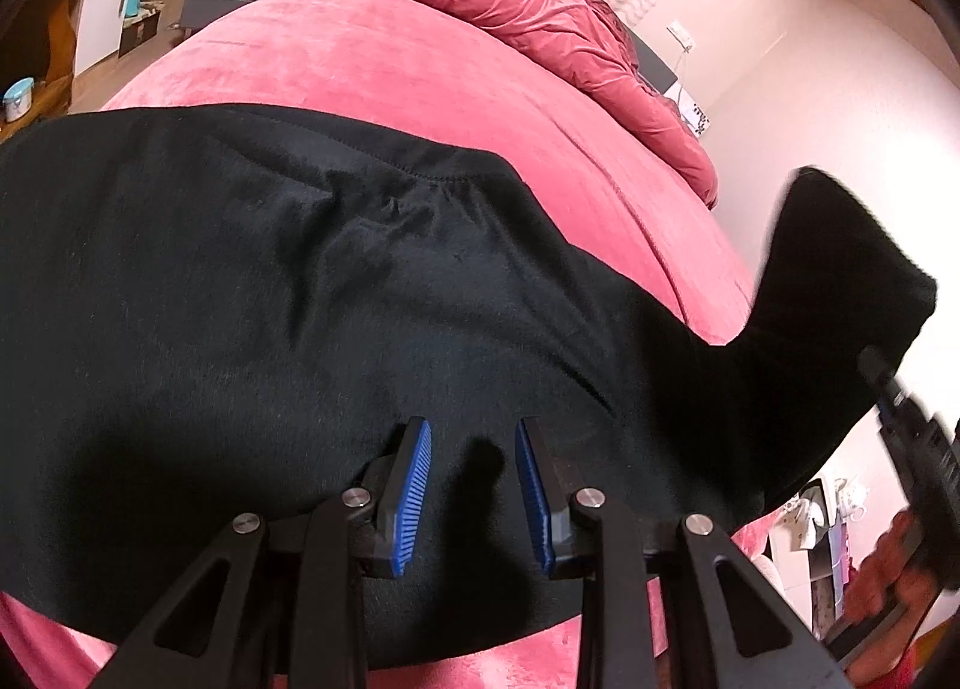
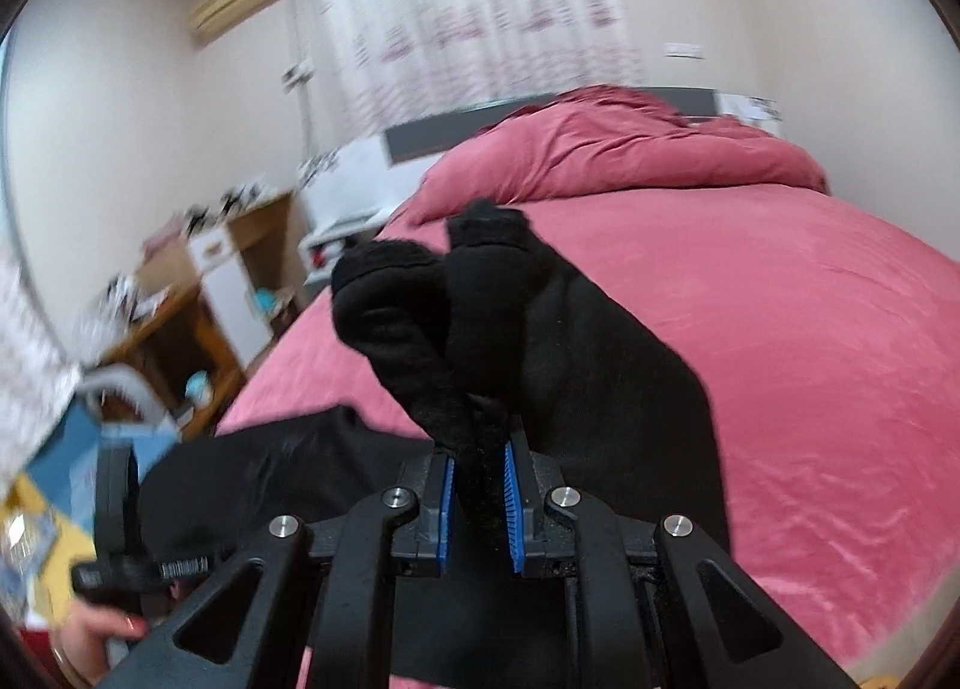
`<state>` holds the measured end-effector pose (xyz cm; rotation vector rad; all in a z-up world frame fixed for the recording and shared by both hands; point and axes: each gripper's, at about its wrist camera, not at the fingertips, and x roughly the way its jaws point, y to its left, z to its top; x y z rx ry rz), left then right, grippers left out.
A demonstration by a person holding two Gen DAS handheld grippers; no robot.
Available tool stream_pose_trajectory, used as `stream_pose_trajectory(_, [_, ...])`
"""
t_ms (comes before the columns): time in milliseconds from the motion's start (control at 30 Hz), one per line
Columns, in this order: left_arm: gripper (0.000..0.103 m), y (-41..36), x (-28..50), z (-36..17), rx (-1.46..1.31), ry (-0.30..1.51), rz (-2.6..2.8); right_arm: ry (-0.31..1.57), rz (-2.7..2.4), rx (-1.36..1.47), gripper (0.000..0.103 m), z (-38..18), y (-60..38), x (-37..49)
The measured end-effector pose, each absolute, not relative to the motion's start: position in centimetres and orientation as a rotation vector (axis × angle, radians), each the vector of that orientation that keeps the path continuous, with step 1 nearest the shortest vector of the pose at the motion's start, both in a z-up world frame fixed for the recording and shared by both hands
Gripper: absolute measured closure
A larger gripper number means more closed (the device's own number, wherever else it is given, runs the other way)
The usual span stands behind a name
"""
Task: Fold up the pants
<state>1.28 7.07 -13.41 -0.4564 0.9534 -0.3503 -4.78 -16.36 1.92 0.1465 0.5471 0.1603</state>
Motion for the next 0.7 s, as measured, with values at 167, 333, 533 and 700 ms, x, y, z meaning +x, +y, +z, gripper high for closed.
stream_pose_trajectory(167, [0.074,7.3,1.2,-13.0,-0.476,0.942,-0.367,0.615,0.211,0.073,0.089,-0.9,-13.3,-3.9])
stream_pose_trajectory(333, [0.074,7.3,1.2,-12.5,-0.483,0.943,-0.383,0.678,0.240,0.027,0.089,-3.5,-11.7,-3.5])
stream_pose_trajectory(533, [0.074,6.8,2.0,-12.6,-0.534,0.974,-0.424,0.770,0.252,-0.041,0.088,-6.0,-10.9,-3.7])
stream_pose_trajectory(700, [0.074,6.0,2.4,-12.6,-0.568,1.004,-0.477,0.879,0.272,-0.062,0.082,-7.2,-10.8,-3.0])
